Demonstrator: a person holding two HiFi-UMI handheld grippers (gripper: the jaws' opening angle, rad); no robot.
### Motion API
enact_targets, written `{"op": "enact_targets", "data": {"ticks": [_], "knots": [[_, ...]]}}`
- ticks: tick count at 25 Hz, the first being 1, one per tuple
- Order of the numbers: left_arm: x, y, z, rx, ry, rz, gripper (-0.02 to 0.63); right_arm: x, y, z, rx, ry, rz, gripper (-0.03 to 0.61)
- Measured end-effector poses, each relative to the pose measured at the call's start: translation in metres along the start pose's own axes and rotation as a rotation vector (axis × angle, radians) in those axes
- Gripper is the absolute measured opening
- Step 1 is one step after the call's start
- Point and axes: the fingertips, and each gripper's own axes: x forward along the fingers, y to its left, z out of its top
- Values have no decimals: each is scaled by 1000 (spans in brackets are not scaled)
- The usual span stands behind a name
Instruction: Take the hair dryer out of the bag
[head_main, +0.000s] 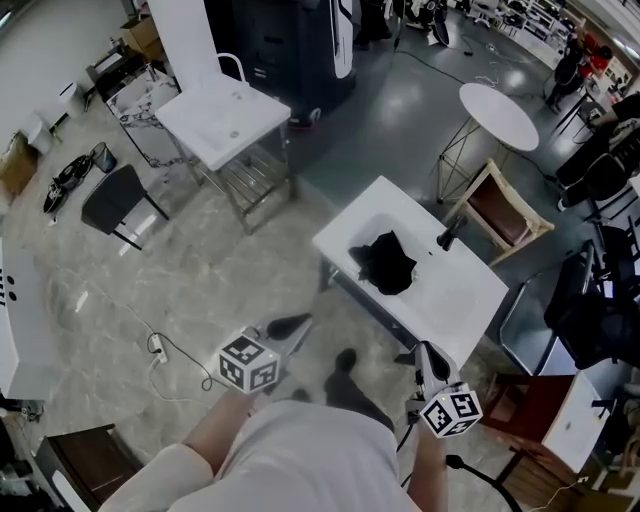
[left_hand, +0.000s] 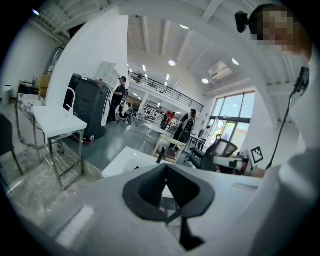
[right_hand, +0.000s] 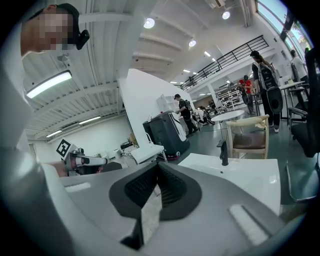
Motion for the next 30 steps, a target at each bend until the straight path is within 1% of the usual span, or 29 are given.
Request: {"op": "enact_targets", "data": {"ticks": [9, 15, 20, 25, 30], "knots": [[62, 28, 30, -7, -6, 40, 0, 60, -51, 30, -10, 39, 53, 5], [102, 33, 47, 13, -45, 31, 0, 87, -91, 44, -6, 64, 79, 5], [130, 43, 54, 3, -42, 50, 0, 109, -116, 49, -22, 100, 105, 5], [147, 44, 61, -5, -74, 44, 0, 123, -134, 49, -34, 134, 127, 5], [158, 50, 57, -17, -49, 72, 0, 132, -143, 44, -30, 166, 135, 5]]}}
